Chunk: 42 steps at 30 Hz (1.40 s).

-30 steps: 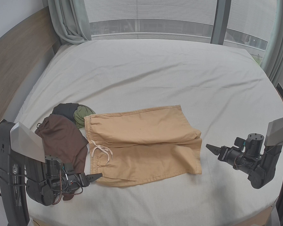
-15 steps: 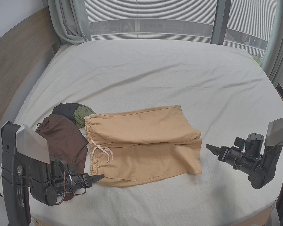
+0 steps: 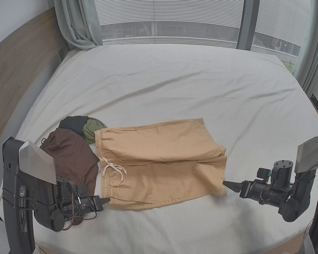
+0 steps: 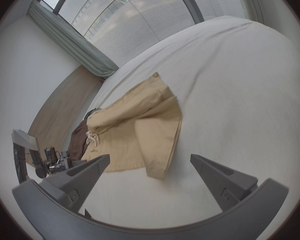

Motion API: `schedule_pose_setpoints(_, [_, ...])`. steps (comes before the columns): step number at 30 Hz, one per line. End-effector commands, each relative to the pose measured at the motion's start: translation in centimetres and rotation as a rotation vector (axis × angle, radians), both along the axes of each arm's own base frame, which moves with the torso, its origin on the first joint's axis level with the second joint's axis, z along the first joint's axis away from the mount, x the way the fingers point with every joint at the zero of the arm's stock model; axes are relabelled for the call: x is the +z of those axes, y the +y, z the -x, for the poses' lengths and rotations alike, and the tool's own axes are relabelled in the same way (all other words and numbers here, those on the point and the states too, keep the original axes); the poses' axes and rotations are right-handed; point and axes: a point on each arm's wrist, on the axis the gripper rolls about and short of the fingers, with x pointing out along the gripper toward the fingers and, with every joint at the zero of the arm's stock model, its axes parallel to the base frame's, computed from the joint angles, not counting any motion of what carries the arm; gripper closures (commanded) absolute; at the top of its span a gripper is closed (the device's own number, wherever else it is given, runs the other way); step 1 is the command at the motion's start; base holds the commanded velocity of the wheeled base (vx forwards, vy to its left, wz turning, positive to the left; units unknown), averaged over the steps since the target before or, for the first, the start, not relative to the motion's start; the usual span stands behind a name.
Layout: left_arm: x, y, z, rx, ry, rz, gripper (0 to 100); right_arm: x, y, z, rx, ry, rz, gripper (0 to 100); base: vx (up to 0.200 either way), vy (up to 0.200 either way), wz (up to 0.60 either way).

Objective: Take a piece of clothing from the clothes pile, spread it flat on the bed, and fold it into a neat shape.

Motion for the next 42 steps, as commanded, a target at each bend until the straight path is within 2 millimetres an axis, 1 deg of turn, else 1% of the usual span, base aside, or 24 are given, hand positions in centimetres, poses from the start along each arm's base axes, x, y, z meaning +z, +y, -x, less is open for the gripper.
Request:
schedule_pose_setpoints(1, [0.0, 0.1, 0.1, 0.004, 0.003, 0.000, 100, -0.5, 0.8, 1.0, 0.040, 0.041, 0.005, 0, 0.000, 0.000, 0.00])
schedule_pose_setpoints(2, [0.0, 0.1, 0.1, 0.004, 0.003, 0.000, 100, -0.5, 0.8, 1.0, 0.041, 0.041, 0.005, 0, 0.000, 0.000, 0.00])
schedule_pose_setpoints(6, [0.0, 0.1, 0.1, 0.004, 0.003, 0.000, 100, -2.1, 1.1, 1.0, 0.048, 0.103, 0.014, 0, 0.000, 0.000, 0.00])
schedule_pose_setpoints(11, [0.0, 0.2, 0.0, 0.006, -0.001, -0.002, 100, -3.0, 1.4, 0.7, 0.039, 0.136, -0.007, 0, 0.000, 0.000, 0.00])
schedule_pose_setpoints(12, [0.0, 0.2, 0.1, 0.006, 0.001, -0.002, 100, -3.4, 1.8, 0.4, 0.027, 0.157, -0.035, 0, 0.000, 0.000, 0.00])
schedule_pose_setpoints(23, [0.0, 0.2, 0.1, 0.006, 0.004, -0.002, 100, -4.8, 2.5, -1.2, -0.028, 0.205, -0.130, 0, 0.000, 0.000, 0.00])
schedule_pose_setpoints(26, [0.0, 0.2, 0.1, 0.006, 0.004, -0.002, 100, -5.4, 2.7, -1.6, -0.049, 0.205, -0.121, 0, 0.000, 0.000, 0.00])
schedule_pose_setpoints(32, [-0.1, 0.2, 0.1, 0.006, 0.005, -0.003, 100, -5.3, 2.8, -2.1, -0.078, 0.184, -0.122, 0, 0.000, 0.000, 0.00])
schedule_pose_setpoints(33, [-0.1, 0.2, 0.1, 0.006, 0.005, -0.003, 100, -5.3, 2.8, -2.1, -0.080, 0.186, -0.125, 100, 0.000, 0.000, 0.00])
schedule_pose_setpoints(42, [-0.3, 0.2, 0.1, 0.006, 0.008, -0.003, 100, -4.8, 2.7, -2.2, -0.093, 0.175, -0.143, 100, 0.000, 0.000, 0.00])
